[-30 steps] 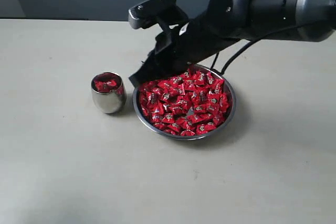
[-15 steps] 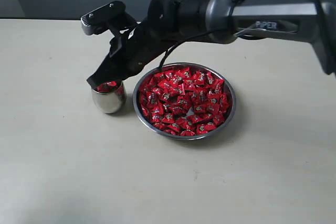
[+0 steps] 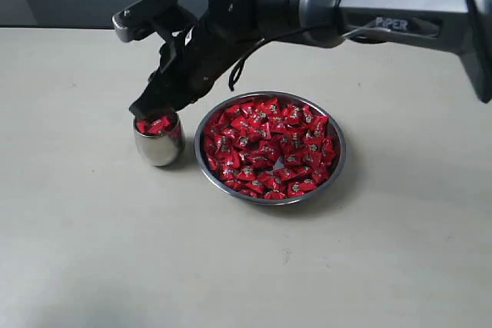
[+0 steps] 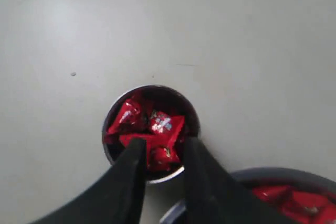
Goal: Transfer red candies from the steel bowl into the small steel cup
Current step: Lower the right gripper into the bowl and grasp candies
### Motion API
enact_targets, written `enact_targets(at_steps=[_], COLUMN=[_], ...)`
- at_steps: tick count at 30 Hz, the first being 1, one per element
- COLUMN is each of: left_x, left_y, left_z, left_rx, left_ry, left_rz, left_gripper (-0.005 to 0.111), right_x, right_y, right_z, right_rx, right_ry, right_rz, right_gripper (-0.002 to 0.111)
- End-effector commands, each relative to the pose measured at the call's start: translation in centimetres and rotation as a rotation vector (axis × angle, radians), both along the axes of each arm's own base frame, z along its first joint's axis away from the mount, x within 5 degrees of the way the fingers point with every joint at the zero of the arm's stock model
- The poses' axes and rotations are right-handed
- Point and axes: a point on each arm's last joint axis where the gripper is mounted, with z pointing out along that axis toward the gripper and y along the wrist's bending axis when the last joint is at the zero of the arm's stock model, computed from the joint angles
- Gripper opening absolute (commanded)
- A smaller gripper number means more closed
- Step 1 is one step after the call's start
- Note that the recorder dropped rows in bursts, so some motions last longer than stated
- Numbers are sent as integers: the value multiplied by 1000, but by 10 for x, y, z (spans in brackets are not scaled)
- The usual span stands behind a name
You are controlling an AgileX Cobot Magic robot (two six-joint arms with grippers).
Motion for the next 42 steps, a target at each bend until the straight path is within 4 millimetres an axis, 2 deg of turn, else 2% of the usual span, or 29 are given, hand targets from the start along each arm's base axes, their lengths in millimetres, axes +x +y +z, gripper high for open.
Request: enact_targets(at_steps=[1,5,10,18,27,37,42], left_x=[0,0,0,0,0,0,0], left_y=[0,0,0,0,0,0,0], left_z=[4,4,4,4,4,4,4], left_rx=[2,2,2,2,2,2,2], left_ry=[-18,-18,-18,-18,-18,-18,-18], left_rz=[-8,-8,-8,-8,-8,-8,-8], left_gripper=[0,0,0,0,0,0,0], right_x=[5,12,12,9,13,16,19], right_y=[-28,-59,-91,-109,-106,-91,-84], right_z=[31,25,-2,-40,-68,-66,-74], right_rx=[-77,-162,-214,-237,-258,-96,-75], right_ry=[-17,-14,33,48,81,87,120], right_rz=[-95,-187,-243,-264,-273,-258,-257], right_gripper=[19,28,40,40,40,40,40])
